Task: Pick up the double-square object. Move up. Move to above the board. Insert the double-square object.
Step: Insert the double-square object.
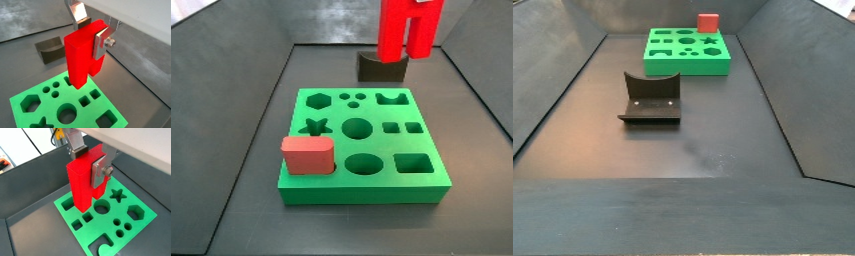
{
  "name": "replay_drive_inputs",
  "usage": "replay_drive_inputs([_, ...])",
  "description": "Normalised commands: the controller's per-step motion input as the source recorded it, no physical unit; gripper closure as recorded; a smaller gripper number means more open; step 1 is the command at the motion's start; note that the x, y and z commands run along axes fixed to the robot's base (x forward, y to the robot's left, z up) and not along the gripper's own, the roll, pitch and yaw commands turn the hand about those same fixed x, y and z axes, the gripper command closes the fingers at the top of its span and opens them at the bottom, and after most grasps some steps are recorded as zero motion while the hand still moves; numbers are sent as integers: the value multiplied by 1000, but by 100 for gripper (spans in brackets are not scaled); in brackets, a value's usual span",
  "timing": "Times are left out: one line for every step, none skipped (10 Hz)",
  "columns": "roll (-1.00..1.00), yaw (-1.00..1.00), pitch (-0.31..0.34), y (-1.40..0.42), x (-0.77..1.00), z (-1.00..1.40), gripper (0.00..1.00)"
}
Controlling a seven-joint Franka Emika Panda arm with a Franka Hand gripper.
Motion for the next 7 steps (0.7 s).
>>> replay_drive_inputs([226,-423,0,-406,400,-691,100])
replay_drive_inputs([164,-566,-1,-371,371,-651,100])
replay_drive_inputs([126,-654,0,-306,317,-580,100])
replay_drive_inputs([76,-614,0,-257,394,-443,100])
replay_drive_inputs([0,-114,0,0,97,0,100])
replay_drive_inputs([0,0,0,-86,0,-6,100])
replay_drive_inputs([90,-160,0,0,583,-320,100])
